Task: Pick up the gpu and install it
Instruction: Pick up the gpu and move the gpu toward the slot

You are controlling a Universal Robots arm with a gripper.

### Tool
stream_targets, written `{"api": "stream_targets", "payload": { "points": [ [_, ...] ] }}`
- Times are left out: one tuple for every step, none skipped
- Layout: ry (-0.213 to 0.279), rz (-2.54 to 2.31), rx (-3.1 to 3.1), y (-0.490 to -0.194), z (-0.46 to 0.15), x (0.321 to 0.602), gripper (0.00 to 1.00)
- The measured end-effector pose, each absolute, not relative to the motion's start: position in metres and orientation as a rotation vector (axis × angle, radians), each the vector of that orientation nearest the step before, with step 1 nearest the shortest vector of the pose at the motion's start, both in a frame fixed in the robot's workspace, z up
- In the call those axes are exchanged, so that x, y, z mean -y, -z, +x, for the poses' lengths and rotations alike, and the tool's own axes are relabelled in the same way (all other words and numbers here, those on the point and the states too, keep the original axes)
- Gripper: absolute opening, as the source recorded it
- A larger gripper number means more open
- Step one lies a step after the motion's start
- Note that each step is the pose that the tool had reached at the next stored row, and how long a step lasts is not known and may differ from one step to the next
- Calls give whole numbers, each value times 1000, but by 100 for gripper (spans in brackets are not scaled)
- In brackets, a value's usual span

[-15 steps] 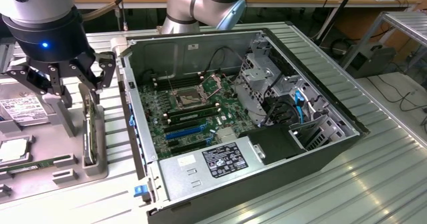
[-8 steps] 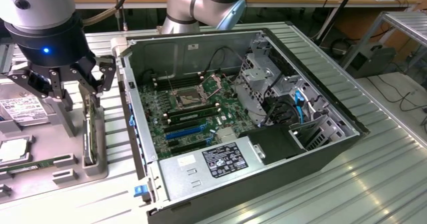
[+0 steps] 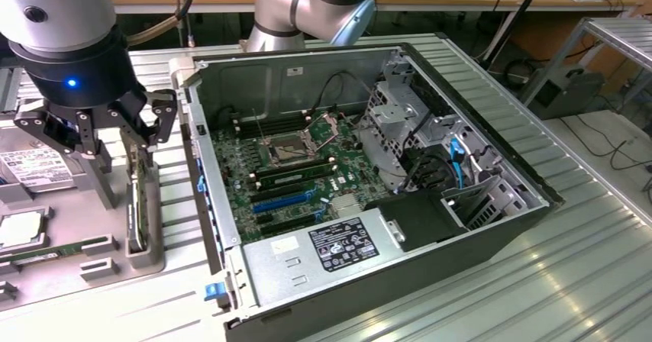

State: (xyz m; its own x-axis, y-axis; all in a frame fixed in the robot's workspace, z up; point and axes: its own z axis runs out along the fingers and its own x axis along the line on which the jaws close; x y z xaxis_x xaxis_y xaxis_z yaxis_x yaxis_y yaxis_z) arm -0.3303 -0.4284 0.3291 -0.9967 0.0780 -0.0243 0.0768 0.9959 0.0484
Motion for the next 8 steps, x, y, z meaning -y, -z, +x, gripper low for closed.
{"api": "stream_targets", "payload": {
  "points": [
    [-74, 121, -3112, -328, -330, 428, 50],
    [-74, 120, -3112, -328, -330, 428, 50],
    [-74, 120, -3112, -327, -331, 428, 50],
    [-74, 121, -3112, -326, -331, 428, 50],
    [-74, 121, -3112, -325, -331, 428, 50],
    [-74, 121, -3112, -324, -331, 428, 50],
    [-74, 121, -3112, -323, -331, 428, 50],
    [-74, 121, -3112, -322, -332, 428, 50]
  ]
}}
